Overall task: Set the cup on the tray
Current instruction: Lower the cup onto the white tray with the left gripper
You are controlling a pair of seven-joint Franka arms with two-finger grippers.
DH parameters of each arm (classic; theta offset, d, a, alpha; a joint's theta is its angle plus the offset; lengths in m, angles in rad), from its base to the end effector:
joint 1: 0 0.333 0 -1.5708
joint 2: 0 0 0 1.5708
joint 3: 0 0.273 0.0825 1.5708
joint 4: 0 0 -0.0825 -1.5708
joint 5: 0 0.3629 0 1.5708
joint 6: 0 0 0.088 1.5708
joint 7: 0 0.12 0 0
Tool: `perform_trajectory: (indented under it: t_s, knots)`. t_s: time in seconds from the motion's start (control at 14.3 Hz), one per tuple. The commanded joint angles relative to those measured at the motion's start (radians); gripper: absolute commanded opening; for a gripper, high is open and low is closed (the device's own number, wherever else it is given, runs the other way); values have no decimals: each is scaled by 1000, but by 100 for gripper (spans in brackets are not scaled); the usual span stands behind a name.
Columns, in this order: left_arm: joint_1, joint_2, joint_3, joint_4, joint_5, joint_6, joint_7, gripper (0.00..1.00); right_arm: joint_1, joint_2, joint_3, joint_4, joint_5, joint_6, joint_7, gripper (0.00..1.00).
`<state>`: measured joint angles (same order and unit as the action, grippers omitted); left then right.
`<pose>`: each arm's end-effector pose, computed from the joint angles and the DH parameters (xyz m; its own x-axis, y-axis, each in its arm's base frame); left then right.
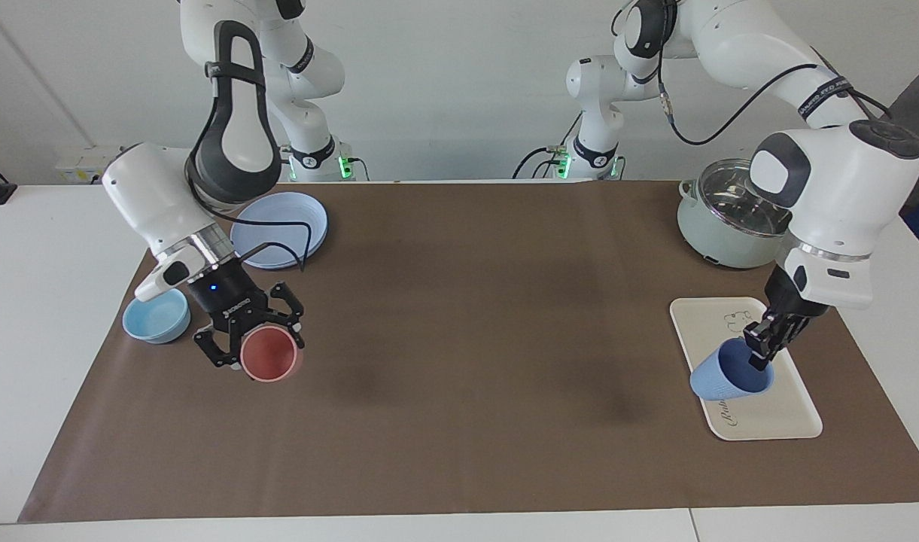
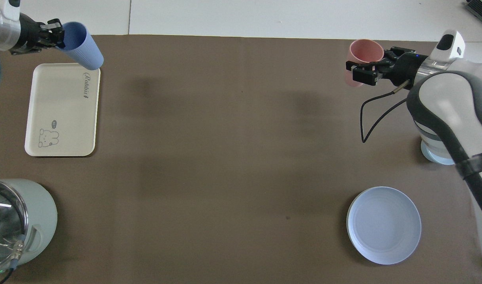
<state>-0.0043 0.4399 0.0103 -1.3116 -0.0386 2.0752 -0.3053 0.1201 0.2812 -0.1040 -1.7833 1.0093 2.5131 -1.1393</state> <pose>0.6843 0.0004 0.4751 0.9005 0.3214 0.2930 0.2963 -0.9465 0.1276 0.6446 0.0145 0.4038 0.6607 0.2313 0.7141 0.5053 -0.8406 -0.1952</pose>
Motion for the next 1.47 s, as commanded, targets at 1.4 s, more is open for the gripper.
perform_trajectory:
  t_s: [1.4]
  knots:
    - [270,-109,-9,-548,-351,457,819,0,-178,99,12,-243,750,-224,-1059,0]
